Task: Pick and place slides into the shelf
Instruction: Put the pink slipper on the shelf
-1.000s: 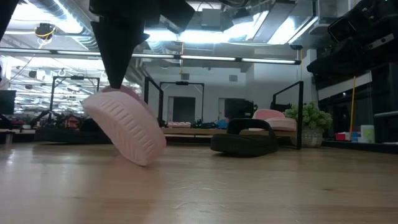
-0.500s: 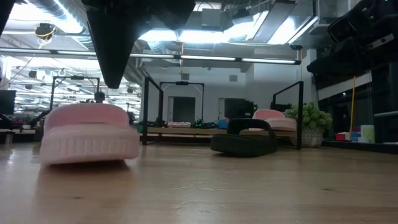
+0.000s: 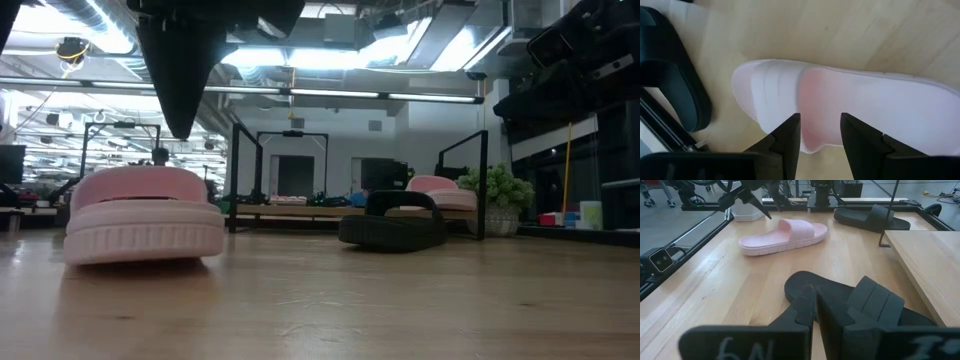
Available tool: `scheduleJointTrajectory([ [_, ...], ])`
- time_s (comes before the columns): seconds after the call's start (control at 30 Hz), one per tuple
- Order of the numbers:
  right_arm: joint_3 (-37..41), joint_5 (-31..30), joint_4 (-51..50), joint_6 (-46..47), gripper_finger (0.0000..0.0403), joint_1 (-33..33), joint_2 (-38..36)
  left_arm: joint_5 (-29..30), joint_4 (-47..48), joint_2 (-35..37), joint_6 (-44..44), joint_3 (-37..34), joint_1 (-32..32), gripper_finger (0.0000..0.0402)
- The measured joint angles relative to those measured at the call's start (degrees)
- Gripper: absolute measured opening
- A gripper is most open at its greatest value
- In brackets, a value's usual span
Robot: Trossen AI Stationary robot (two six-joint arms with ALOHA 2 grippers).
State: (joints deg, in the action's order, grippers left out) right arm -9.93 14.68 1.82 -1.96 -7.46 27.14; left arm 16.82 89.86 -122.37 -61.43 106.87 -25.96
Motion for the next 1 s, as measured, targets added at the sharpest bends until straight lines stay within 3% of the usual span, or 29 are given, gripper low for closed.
scheduleJointTrajectory([
  [0.3,0.0,0.0,0.0,0.0,0.0023,0.0,0.0,0.5,-0.1,0.0,-2.4,-0.1,-1.3,0.0131],
  [0.67,0.0,0.0,0.0,0.0,0.0023,0.0,0.0,0.4,0.0,0.0,-5.7,-9.1,-3.6,0.0131],
  [1.0,0.0,0.0,0.0,0.0,0.0023,0.0,0.0,3.3,-1.1,0.0,-6.0,-10.9,-4.4,0.0131],
])
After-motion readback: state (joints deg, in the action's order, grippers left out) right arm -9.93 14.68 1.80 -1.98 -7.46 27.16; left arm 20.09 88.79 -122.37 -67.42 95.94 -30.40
